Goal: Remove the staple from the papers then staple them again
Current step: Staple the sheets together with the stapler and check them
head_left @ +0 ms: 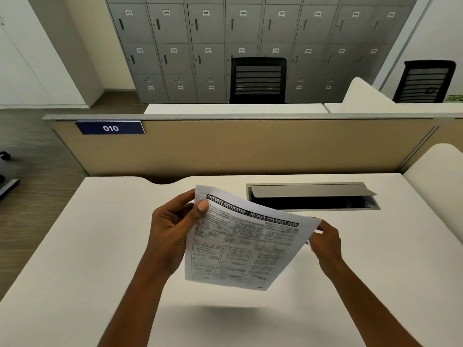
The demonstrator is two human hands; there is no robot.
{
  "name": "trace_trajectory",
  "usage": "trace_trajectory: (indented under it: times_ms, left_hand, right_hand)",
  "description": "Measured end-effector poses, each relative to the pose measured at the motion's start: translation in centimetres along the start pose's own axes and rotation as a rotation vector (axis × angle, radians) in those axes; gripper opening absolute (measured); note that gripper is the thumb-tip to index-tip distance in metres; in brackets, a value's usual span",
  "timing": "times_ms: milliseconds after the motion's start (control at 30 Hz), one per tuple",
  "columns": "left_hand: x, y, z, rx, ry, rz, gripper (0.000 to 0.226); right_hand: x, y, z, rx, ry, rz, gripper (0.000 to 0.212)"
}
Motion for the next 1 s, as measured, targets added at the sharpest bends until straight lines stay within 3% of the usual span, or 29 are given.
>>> trace_trajectory:
  times_ms: [133, 333, 567, 1000]
  left_hand:
    - [-0.2, -0.4, -1.1, -0.019, -0.025, 0.091, 0.035]
    - [0.0, -0.6, -2.7, -0.062, -0.065, 0.154, 0.033]
    - [0.9, 0.1, -3.4, -0.083, -0.035, 0.168, 0.029]
    - [1.4, 0.6, -3.5, -0.081, -0.010, 0.171, 0.030]
  right_hand:
    - [1.1, 1.5, 3.0, -0.097, -0.295, 0.131, 0.023]
    - [1.9, 3.1, 6.1, -0.110, -0.543, 0.115, 0.034]
    - [2.1, 4.2, 8.2, -0.124, -0.648, 0.126, 0.027]
    - [1.9, 4.8, 10.3, -0.059, -0.667, 0.100, 0.036]
Point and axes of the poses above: each hand's wrist, its own y-axis towards the middle knuckle, its own x-axis out of the palm, z = x × y, the point moved 1 cm from there along y, towards the middle knuckle
